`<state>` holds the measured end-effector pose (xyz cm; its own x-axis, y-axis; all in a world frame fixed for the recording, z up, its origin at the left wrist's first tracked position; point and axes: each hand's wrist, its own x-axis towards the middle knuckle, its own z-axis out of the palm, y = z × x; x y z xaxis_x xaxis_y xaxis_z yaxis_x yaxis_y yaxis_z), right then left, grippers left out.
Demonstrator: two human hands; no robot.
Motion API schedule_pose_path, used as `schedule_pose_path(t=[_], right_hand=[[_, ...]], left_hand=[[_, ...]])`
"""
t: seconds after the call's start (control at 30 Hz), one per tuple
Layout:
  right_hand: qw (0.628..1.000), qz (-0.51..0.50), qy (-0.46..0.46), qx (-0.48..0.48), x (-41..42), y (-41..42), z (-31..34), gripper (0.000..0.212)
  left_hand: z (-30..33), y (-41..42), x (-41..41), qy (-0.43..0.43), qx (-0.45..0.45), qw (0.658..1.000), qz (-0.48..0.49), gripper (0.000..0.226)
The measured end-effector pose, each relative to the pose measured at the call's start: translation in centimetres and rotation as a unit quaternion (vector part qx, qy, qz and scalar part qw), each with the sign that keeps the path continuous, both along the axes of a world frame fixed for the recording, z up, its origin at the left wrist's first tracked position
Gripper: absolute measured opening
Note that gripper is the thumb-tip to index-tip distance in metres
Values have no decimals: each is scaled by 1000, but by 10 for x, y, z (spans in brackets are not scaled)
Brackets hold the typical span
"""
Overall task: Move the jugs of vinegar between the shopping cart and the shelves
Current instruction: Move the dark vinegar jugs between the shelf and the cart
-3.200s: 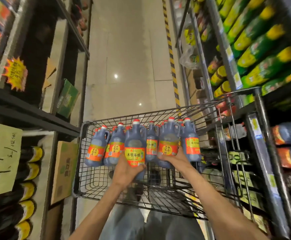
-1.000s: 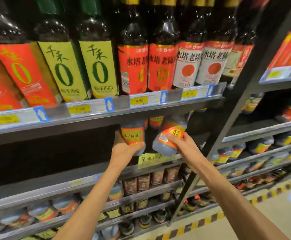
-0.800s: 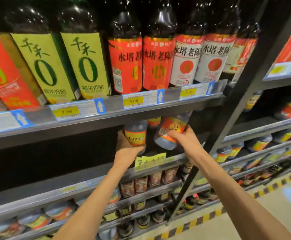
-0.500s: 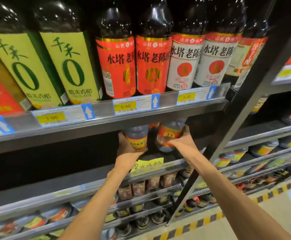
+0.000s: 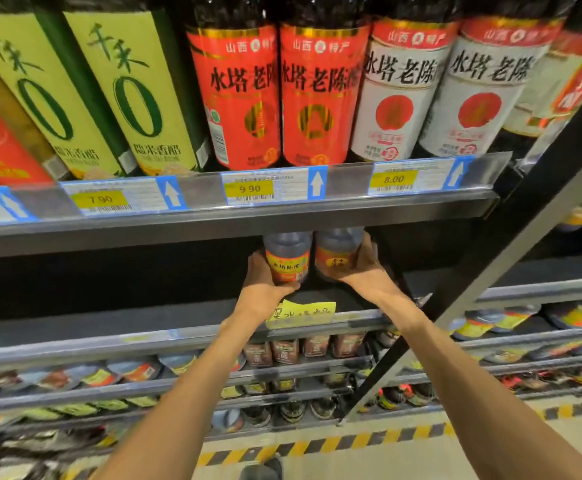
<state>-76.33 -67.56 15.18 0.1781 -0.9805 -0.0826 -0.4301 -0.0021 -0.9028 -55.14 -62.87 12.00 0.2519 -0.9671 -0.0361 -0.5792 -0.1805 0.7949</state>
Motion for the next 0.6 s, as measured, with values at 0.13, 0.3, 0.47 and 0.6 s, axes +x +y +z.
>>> schedule_pose_path(t=[0.13, 0.3, 0.47, 0.6], right_hand=[[999, 12, 43, -15, -2, -3, -7, 107], [999, -25, -35, 5, -4, -3, -18, 77], [1000, -27, -7, -11, 1, -11, -20, 79], [1000, -20, 6, -10, 0, -10, -26, 84]], left_hand=[[-2, -1, -2, -26, -7, 1000, 8, 84], [-2, -10, -13, -51, -9, 998, 43, 84], [0, -19, -17, -56, 5, 996, 69, 91], [-1, -18, -16, -58, 17, 995, 76, 96]])
